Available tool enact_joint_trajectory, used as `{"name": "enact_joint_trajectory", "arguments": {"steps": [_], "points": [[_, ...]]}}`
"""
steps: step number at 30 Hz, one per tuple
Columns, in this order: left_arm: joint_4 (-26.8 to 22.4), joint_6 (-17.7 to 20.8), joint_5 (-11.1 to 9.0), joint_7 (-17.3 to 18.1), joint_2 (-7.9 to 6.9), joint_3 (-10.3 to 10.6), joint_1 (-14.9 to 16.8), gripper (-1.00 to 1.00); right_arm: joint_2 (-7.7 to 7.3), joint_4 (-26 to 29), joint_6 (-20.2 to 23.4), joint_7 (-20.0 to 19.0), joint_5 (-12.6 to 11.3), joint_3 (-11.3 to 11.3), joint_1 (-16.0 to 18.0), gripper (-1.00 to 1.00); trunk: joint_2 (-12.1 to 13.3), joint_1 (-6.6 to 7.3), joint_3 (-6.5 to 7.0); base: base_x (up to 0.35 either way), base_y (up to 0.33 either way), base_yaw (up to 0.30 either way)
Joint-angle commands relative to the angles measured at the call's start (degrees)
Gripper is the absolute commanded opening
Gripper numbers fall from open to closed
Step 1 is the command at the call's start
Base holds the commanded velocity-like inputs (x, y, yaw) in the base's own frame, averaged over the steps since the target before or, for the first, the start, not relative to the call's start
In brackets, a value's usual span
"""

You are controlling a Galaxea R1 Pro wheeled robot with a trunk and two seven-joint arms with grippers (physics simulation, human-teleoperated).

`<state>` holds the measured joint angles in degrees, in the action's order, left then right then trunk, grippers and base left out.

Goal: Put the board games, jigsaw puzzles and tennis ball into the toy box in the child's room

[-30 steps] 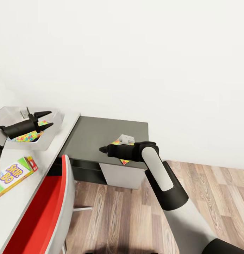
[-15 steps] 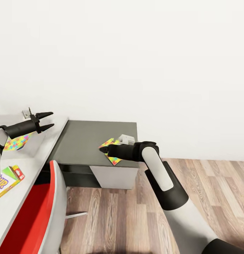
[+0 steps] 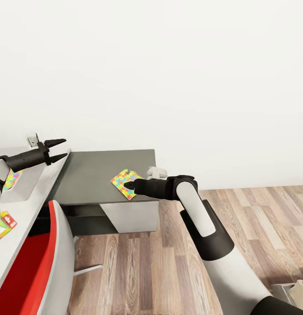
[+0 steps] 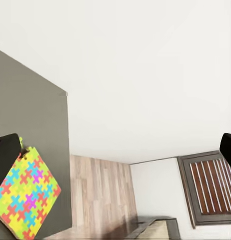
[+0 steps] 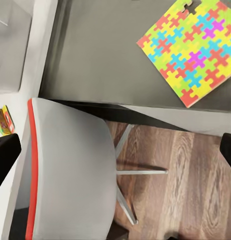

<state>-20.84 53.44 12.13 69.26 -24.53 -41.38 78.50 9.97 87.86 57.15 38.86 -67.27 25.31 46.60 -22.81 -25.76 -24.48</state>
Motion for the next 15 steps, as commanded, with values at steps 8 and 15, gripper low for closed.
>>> {"name": "enact_joint_trajectory", "arguments": {"steps": [8,15], "points": [[0.01,0.44,0.62,0.37,0.01,-0.39,0.08,1.00,0.02,0.03,0.15,0.60,-0.50,-0.07,0.07,1.00,-0.11,-0.03,0.46,-0.097,0.000,-0.208],[0.01,0.41,0.62,0.35,0.08,-0.41,0.08,1.00,0.02,0.00,0.15,0.60,-0.45,-0.13,0.07,1.00,-0.11,-0.03,0.95,-0.199,0.000,-0.208]]}}
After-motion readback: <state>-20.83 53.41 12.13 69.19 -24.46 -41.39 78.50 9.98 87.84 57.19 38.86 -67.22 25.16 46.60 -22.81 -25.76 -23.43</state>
